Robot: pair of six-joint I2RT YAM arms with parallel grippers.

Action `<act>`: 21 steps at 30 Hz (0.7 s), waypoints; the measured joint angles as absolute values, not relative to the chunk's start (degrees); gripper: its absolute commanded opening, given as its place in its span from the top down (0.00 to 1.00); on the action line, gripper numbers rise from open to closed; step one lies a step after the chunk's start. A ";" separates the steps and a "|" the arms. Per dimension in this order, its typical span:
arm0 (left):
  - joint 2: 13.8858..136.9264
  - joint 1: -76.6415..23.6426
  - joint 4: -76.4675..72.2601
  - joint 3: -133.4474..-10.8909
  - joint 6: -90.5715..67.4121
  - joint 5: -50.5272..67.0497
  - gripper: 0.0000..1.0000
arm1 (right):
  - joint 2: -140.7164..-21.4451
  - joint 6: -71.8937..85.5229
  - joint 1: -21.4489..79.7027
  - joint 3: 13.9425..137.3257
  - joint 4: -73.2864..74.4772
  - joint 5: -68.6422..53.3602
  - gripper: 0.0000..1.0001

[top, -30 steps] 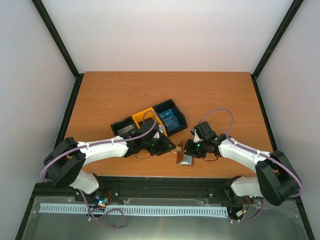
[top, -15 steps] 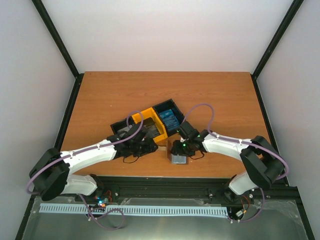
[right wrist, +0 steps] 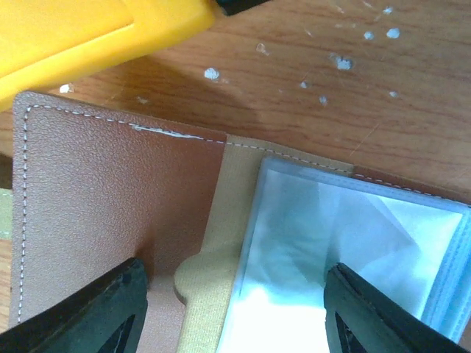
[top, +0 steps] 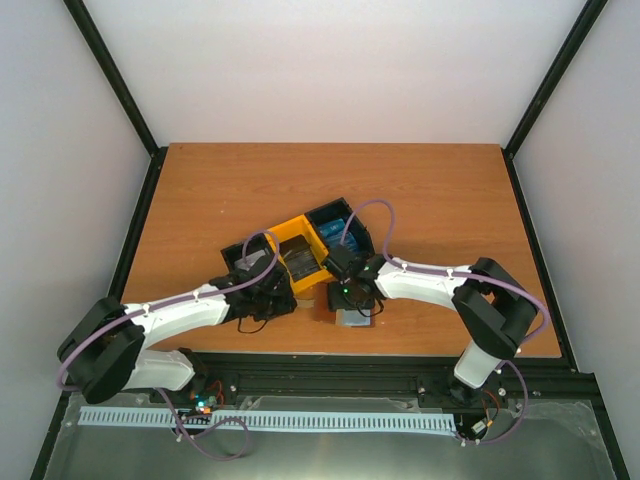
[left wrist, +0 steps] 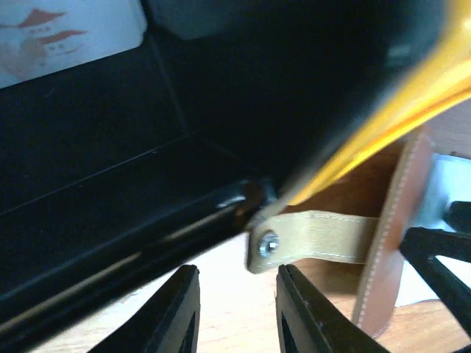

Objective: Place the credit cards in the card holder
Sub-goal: Open the card holder at the center of the board.

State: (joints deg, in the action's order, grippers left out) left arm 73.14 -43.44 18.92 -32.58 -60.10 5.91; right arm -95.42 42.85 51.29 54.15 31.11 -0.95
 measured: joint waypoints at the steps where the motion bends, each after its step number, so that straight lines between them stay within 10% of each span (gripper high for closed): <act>1: 73.23 -43.29 18.79 -32.16 -60.07 5.58 0.71 | -95.55 43.00 51.44 54.28 31.29 -0.62 0.35; 21: 82.76 -37.91 13.28 -37.47 -53.34 1.89 0.73 | -96.38 46.19 51.83 55.37 32.40 0.82 0.40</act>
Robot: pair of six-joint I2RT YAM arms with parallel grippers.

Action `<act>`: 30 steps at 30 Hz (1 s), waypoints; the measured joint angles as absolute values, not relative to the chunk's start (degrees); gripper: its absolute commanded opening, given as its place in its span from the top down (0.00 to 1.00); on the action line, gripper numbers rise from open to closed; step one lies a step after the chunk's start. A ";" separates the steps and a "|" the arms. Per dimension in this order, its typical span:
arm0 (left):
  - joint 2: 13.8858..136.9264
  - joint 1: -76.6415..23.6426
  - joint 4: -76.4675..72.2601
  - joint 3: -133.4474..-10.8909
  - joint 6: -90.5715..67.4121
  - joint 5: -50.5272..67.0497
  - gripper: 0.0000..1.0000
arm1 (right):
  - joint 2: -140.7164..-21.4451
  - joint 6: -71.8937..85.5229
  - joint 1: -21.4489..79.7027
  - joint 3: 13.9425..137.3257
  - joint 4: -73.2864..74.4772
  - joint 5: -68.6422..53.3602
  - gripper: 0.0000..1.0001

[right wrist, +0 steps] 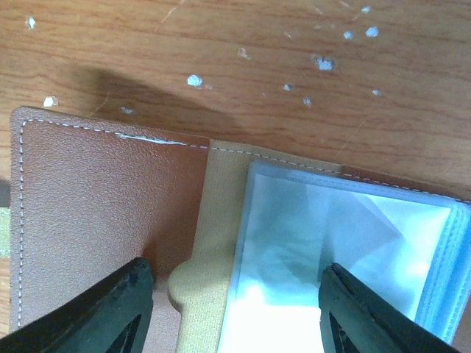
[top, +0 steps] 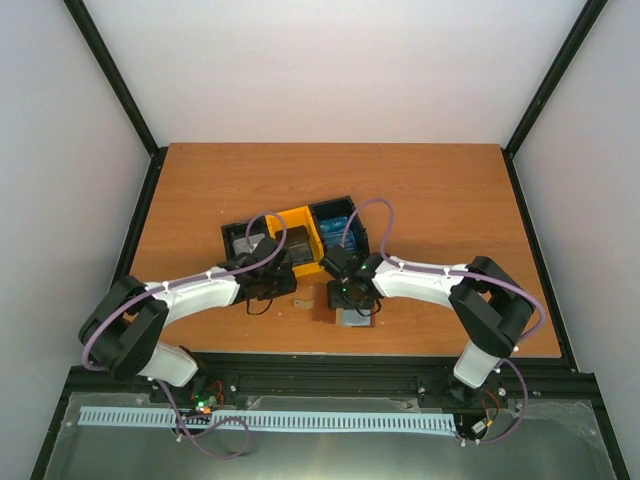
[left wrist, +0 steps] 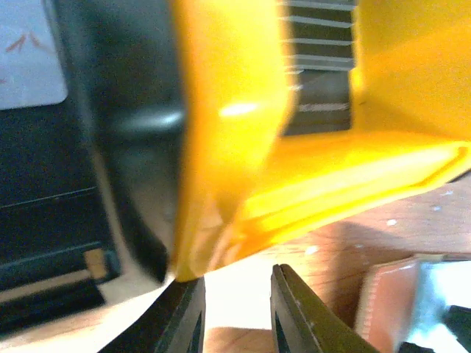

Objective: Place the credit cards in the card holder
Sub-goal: Open the card holder at the center of the board.

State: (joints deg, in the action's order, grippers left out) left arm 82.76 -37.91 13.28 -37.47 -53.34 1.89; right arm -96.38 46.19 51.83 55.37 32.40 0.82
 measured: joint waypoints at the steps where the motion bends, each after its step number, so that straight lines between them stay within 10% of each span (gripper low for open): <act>1: 82.43 -37.85 13.28 -37.95 -53.19 1.91 0.72 | -96.51 45.98 51.83 55.64 32.82 0.80 0.41; 12: 63.57 -37.78 6.81 -33.39 -52.29 17.32 0.71 | -91.79 43.77 51.03 52.95 35.51 -0.54 0.49; 30: 79.22 -43.75 -2.96 -39.55 -41.76 39.40 0.86 | -81.10 49.34 47.48 44.58 32.27 -0.34 0.50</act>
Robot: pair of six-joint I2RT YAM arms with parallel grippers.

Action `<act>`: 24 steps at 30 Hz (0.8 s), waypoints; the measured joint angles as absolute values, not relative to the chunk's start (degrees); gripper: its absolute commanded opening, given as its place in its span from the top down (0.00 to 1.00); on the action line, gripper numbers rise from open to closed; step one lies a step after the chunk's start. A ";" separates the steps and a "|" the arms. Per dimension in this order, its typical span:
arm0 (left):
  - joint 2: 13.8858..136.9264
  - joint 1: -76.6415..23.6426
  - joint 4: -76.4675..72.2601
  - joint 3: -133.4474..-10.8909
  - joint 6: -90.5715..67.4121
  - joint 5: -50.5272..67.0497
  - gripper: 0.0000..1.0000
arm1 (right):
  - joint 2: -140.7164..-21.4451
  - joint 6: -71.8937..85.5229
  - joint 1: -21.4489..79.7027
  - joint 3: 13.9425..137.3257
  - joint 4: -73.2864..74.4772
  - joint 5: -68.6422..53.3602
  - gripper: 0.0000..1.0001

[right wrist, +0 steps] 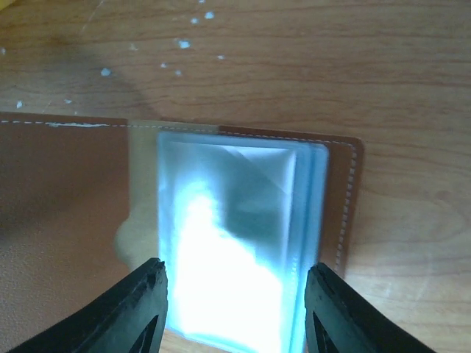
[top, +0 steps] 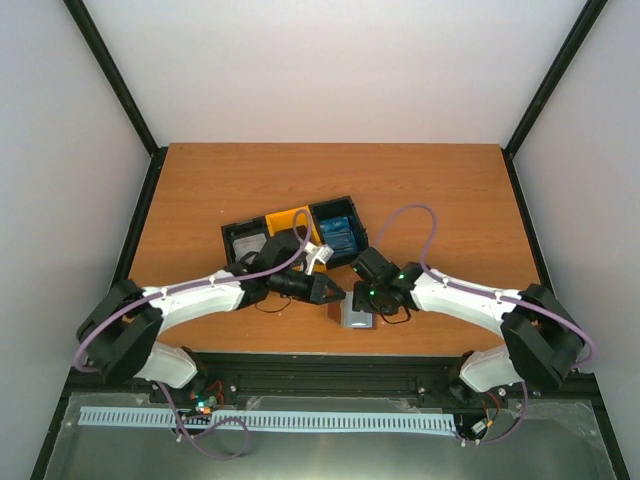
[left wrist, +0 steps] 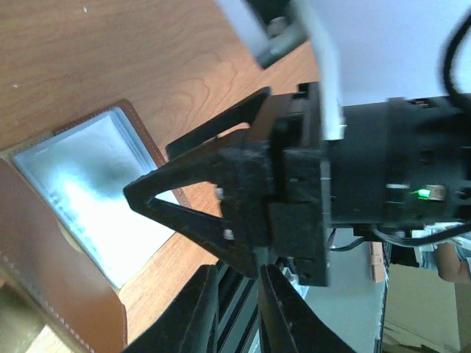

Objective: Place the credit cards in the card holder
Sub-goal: Open the card holder at the center of the board.

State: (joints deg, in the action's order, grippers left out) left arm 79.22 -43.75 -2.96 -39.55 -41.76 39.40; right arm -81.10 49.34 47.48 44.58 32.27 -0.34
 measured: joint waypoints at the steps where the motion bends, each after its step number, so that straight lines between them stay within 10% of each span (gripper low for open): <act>1: 80.58 -44.10 -2.52 -40.18 -41.32 39.46 0.86 | -80.25 49.74 47.20 43.92 32.21 -0.25 0.51; 24: 89.80 -44.75 8.51 -41.52 -38.33 27.81 0.86 | -77.43 54.06 46.57 37.34 24.56 -3.42 0.62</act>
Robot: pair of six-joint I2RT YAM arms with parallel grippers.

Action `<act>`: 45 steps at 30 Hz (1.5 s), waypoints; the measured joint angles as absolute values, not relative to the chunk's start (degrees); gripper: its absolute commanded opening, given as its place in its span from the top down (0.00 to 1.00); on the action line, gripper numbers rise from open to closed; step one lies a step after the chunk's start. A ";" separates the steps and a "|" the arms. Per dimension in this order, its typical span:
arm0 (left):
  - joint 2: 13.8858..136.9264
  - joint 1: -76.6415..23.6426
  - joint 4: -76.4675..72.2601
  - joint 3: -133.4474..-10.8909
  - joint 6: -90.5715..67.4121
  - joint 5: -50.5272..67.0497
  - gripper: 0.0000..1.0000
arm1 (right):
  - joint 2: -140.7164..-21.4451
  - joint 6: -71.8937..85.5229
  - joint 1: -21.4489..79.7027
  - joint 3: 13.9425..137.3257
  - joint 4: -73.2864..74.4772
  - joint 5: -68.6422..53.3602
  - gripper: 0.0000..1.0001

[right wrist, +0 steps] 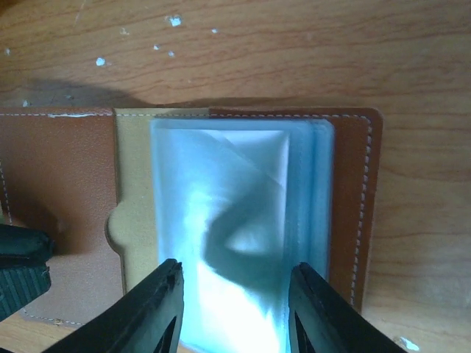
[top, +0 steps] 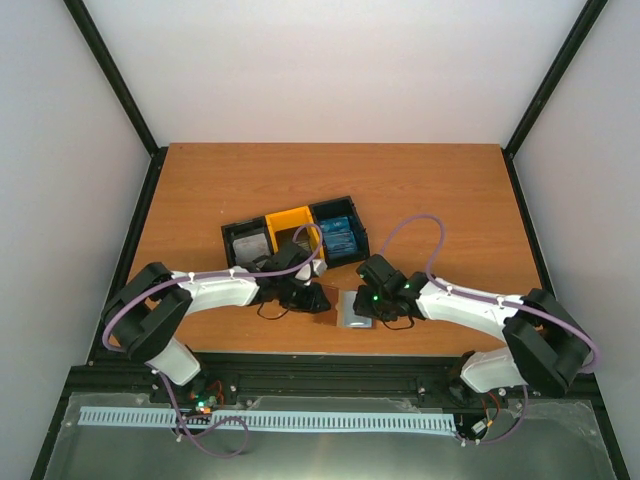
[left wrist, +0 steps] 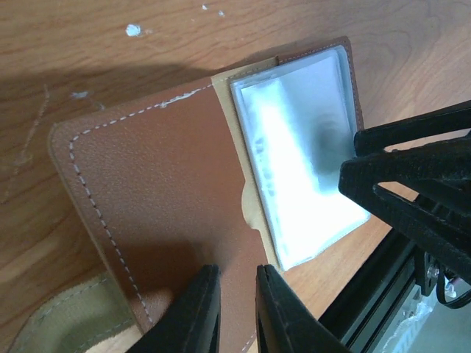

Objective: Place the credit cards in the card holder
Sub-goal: Open the card holder at the center of the board.

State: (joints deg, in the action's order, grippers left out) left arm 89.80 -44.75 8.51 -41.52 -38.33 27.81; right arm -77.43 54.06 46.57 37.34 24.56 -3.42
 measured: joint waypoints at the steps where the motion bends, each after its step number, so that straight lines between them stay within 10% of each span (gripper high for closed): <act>1: 89.86 -44.75 8.49 -41.45 -38.24 27.57 0.86 | -77.71 54.08 46.57 37.32 24.14 -3.55 0.63; 45: 92.18 -44.82 7.94 -40.12 -40.23 24.34 0.93 | -78.54 50.15 46.09 28.88 -8.64 -23.59 0.49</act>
State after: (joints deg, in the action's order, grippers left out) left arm 92.18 -44.82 7.94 -40.12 -40.23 24.34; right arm -78.54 50.15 46.09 28.88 -8.64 -23.59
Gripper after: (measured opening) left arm 0.071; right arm 0.490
